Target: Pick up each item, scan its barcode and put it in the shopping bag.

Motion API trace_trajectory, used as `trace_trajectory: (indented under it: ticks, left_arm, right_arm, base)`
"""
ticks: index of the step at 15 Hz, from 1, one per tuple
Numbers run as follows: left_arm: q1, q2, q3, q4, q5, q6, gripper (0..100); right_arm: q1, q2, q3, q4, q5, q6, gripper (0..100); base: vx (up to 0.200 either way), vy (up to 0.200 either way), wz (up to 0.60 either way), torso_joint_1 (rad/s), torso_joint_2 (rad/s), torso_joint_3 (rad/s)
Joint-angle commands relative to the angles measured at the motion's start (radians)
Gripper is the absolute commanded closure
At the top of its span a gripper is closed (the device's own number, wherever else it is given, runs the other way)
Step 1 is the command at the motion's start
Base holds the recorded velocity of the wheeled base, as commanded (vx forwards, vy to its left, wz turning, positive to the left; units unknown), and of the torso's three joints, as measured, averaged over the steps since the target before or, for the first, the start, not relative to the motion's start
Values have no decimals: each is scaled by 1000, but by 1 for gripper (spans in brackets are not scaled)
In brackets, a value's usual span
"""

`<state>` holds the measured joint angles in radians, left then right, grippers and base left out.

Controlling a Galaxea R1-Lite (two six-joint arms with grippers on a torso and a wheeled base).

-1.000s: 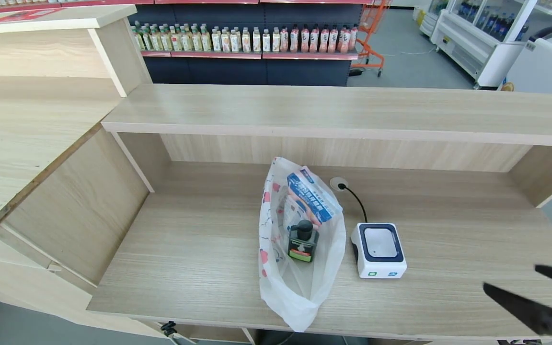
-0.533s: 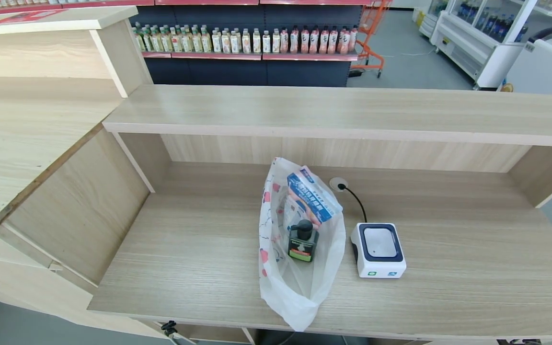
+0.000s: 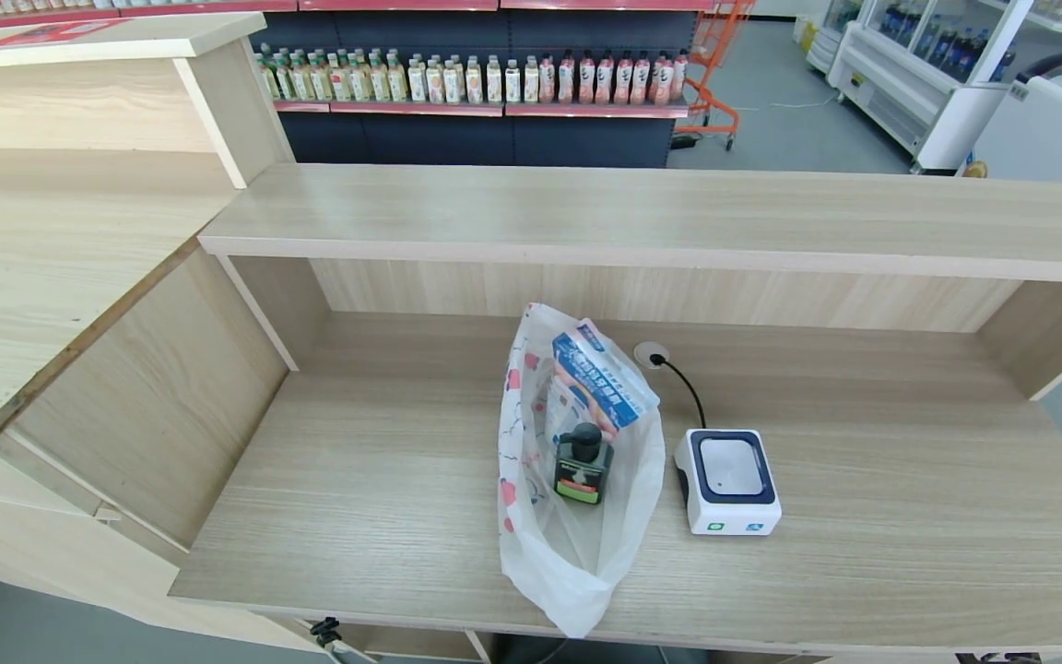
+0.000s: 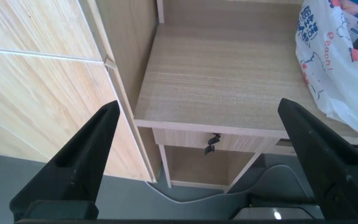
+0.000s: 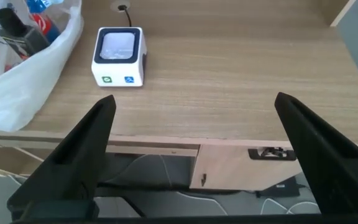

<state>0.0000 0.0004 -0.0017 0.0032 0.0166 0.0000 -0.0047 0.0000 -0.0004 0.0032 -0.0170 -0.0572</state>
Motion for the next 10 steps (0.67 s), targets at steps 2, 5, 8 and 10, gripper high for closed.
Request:
trace_trajectory:
  ticks: [2, 5, 8, 10]
  left_arm:
    - [0, 0, 0, 0, 0, 0, 0]
    - [0, 0, 0, 0, 0, 2, 0]
    - [0, 0, 0, 0, 0, -2, 0]
    - [0, 1, 0, 0, -1, -3, 0]
  right_arm:
    - [0, 0, 0, 3, 0, -3, 0]
    - [0, 0, 0, 3, 0, 2, 0]
    - [0, 0, 0, 3, 0, 0, 0]
    - [0, 0, 0, 3, 0, -1, 0]
  base:
    - [0, 0, 0, 0, 0, 0]
    - [0, 0, 0, 0, 0, 0]
    - [0, 0, 0, 0, 0, 0]
    - [0, 0, 0, 0, 0, 0]
